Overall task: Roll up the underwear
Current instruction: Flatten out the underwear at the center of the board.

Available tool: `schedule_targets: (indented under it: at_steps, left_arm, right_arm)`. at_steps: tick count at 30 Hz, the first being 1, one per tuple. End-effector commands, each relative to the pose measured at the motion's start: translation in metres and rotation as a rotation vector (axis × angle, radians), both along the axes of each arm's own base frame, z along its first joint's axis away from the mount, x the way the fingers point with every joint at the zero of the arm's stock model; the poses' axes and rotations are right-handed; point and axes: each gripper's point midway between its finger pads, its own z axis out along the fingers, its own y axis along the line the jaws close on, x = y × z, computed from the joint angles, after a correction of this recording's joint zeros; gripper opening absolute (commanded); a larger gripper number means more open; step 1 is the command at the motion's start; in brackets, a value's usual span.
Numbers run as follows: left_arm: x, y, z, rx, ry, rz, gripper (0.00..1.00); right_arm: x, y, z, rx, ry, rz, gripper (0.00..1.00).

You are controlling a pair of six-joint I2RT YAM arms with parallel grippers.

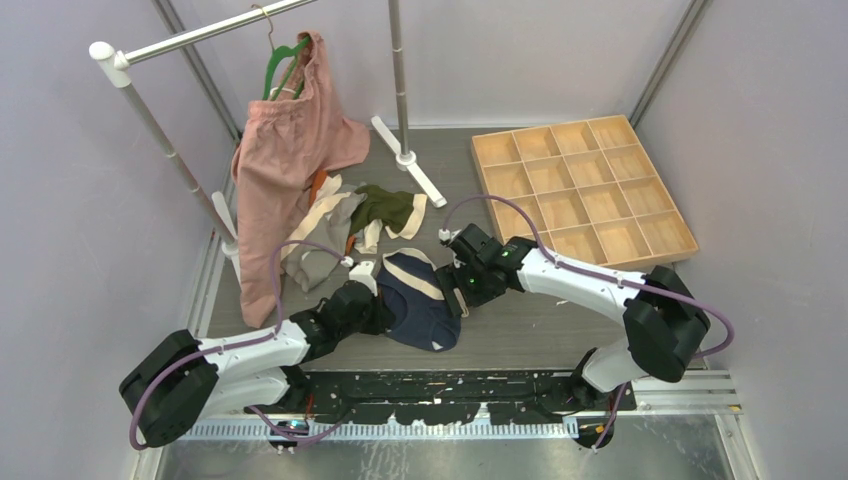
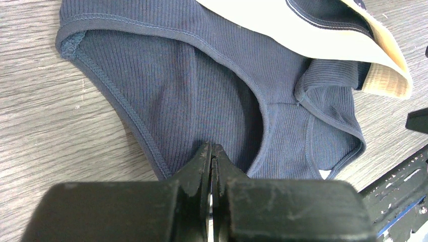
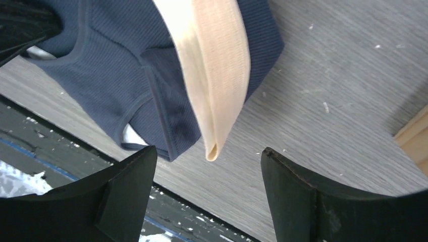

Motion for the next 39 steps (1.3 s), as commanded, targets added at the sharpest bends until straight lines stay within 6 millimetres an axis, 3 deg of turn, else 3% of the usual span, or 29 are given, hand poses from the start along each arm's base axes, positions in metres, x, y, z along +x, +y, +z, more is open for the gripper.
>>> schedule_targets:
  at_steps: [1, 6, 11, 23, 30, 36, 39]
  left_arm:
    - [-0.005, 0.01, -0.012, 0.062, 0.028, 0.003, 0.01]
    - [-0.004, 0.01, -0.012, 0.063, 0.026, 0.006, 0.01]
    - [-0.005, 0.01, -0.012, 0.063, 0.027, 0.006, 0.01]
    - [-0.005, 0.01, -0.012, 0.063, 0.028, 0.007, 0.01]
    - [-0.005, 0.01, -0.012, 0.062, 0.03, 0.007, 0.01]
    - [-0.005, 0.01, -0.012, 0.063, 0.03, 0.006, 0.01]
    - [-0.004, 0.01, -0.011, 0.064, 0.028, 0.006, 0.01]
  right_arm:
    - [0.016, -0.007, -0.002, -0.049, -0.081, -0.014, 0.79]
    - [0.039, -0.006, -0.007, -0.082, -0.164, -0.039, 0.73]
    - [0.042, 0.004, -0.016, -0.077, -0.145, 0.0, 0.7]
    - [0.06, 0.004, -0.02, -0.073, -0.209, -0.09, 0.37]
    - [0.079, -0.012, -0.017, -0.001, -0.193, -0.254, 0.26]
    - [0.092, -0.033, -0.029, 0.038, -0.118, -0.37, 0.32]
    - [0.093, -0.035, -0.024, 0.044, -0.132, -0.375, 0.38]
